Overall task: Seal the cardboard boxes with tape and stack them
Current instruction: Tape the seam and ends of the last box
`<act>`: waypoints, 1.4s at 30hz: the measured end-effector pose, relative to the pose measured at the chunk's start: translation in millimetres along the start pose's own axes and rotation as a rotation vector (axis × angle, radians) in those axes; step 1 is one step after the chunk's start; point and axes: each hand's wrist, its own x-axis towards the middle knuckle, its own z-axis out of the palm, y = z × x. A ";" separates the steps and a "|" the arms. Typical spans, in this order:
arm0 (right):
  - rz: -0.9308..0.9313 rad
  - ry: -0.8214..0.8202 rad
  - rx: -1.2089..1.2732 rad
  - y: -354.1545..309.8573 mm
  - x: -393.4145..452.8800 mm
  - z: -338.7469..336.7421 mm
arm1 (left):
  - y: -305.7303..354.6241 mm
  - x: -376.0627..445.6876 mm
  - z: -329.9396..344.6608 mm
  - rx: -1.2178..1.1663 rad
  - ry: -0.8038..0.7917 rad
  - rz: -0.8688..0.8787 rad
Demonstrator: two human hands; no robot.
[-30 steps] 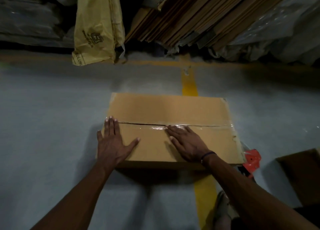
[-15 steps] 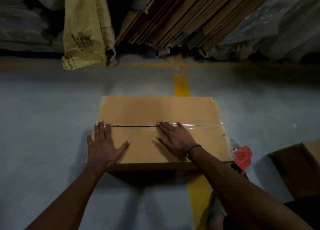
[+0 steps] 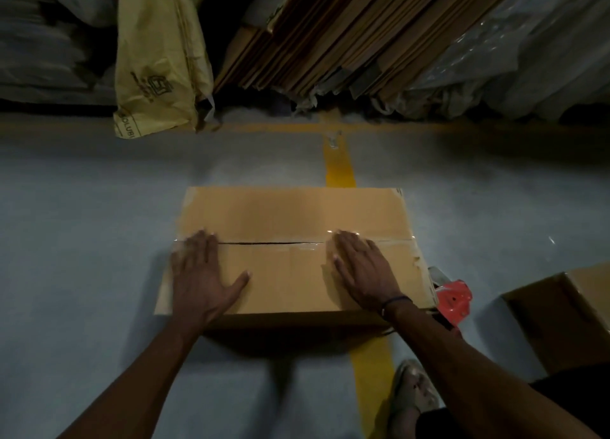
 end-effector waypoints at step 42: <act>-0.148 -0.121 -0.127 0.7 32.0 15.0 | 78.9 27.3 15.9 -0.022 -0.183 0.314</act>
